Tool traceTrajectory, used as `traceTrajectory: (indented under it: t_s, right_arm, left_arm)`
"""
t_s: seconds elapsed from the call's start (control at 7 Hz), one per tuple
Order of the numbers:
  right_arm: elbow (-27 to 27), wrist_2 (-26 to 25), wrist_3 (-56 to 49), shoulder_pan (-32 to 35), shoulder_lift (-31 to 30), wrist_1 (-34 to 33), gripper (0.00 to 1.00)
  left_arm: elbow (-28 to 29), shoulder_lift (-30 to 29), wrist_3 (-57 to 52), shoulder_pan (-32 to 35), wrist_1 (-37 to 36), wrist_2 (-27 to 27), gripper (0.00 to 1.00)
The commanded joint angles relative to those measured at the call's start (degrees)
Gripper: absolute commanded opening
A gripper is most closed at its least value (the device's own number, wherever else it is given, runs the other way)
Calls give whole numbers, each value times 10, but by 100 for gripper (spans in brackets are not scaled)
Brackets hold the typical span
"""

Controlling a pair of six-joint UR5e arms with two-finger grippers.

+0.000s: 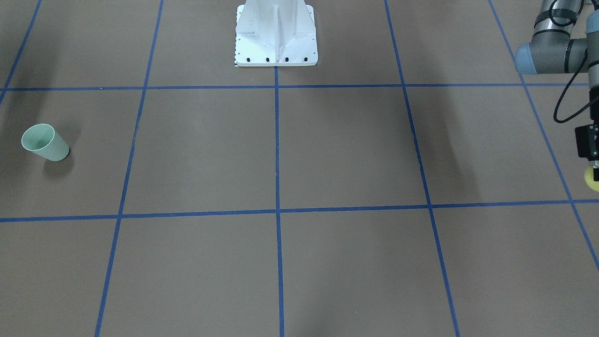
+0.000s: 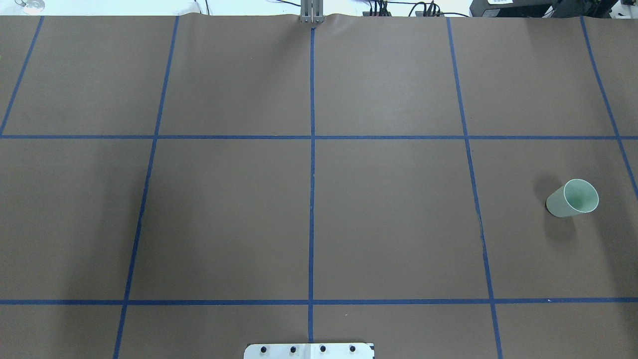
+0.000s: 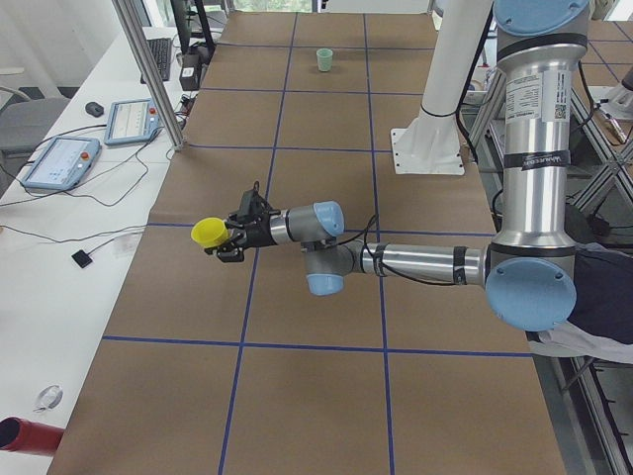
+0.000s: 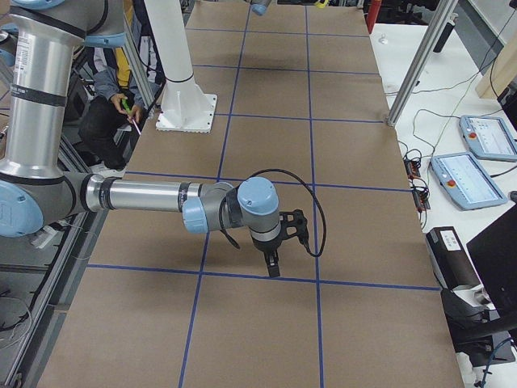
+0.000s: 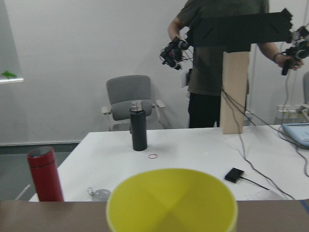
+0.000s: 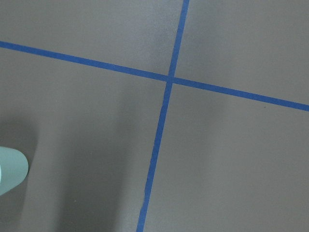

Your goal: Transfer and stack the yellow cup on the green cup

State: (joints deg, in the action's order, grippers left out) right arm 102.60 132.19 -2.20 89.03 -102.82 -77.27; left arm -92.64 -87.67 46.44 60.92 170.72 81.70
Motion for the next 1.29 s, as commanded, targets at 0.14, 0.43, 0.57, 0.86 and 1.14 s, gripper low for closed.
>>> traceTrajectory:
  t_s: [0.14, 0.43, 0.57, 0.86, 1.14]
  right_arm:
    - [0, 0, 1, 0, 7, 24, 100]
    - [8, 19, 1, 0, 7, 25, 100]
    - [9, 24, 0, 0, 7, 26, 100]
    - [9, 26, 2, 0, 7, 60, 100]
    - [6, 67, 3, -1, 38, 61, 100]
  left_arm:
    - [-47, -67, -116, 1, -1, 158, 21]
    - [-41, -116, -176, 4, -5, 269, 25]
    - [-40, -131, -178, 10, -6, 329, 25]
    - [-40, -151, -190, 31, -4, 475, 20]
    - [-40, -169, -213, 33, 0, 582, 15]
